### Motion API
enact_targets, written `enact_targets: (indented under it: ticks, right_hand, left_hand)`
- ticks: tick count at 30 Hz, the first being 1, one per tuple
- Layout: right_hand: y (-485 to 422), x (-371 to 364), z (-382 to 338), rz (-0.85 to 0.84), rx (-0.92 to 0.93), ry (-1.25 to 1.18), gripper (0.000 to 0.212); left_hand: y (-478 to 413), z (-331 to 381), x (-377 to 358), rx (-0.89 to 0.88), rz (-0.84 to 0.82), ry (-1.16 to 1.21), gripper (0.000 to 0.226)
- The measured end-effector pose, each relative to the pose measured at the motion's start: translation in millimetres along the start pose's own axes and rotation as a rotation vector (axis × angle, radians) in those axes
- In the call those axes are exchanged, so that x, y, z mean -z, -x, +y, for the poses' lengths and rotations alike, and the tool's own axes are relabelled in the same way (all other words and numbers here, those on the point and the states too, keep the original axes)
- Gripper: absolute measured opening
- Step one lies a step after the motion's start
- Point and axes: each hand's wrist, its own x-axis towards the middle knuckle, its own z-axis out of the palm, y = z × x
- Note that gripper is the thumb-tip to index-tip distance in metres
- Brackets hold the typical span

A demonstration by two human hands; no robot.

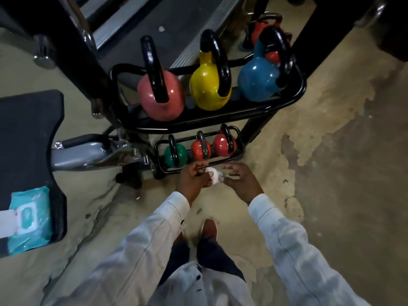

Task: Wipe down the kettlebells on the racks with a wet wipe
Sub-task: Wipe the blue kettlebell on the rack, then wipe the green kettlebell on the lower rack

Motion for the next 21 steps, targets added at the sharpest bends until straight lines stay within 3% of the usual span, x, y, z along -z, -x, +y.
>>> enact_targets:
  ticks: [6, 10, 13, 16, 18, 21]
  right_hand:
    - [-31.5, -74.8, 34.1, -0.323, 0.039, 0.127, 0.058]
    - [-77.1, -119.9, 69.0, -0.231, 0.075, 0.176, 0.025]
    - [-124.7, -141.5, 102.9, -0.172, -0.060, 0.002, 0.020]
    - [-174.5, -159.0, 131.9, -0.174, -0.147, -0.132, 0.022]
    - [-212.4, -172.2, 150.3, -0.204, -0.067, -0.084, 0.029]
    - [-268.3, -196.0, 175.8, -0.154, 0.208, 0.207, 0.030]
  left_hand:
    - [-41.5, -38.3, 63.8, 0.174, 0.109, 0.218, 0.029]
    - [-80.1, -63.9, 98.2, 0.222, 0.134, 0.233, 0.027]
    - [-123.5, -88.8, 126.0, 0.156, 0.194, 0.071, 0.014]
    - [-182.3, -122.2, 157.5, 0.039, 0.240, -0.108, 0.014]
    - [-229.1, -145.4, 174.2, -0.073, 0.209, -0.268, 0.016]
    - [-299.2, -172.7, 189.8, -0.240, 0.181, -0.420, 0.026]
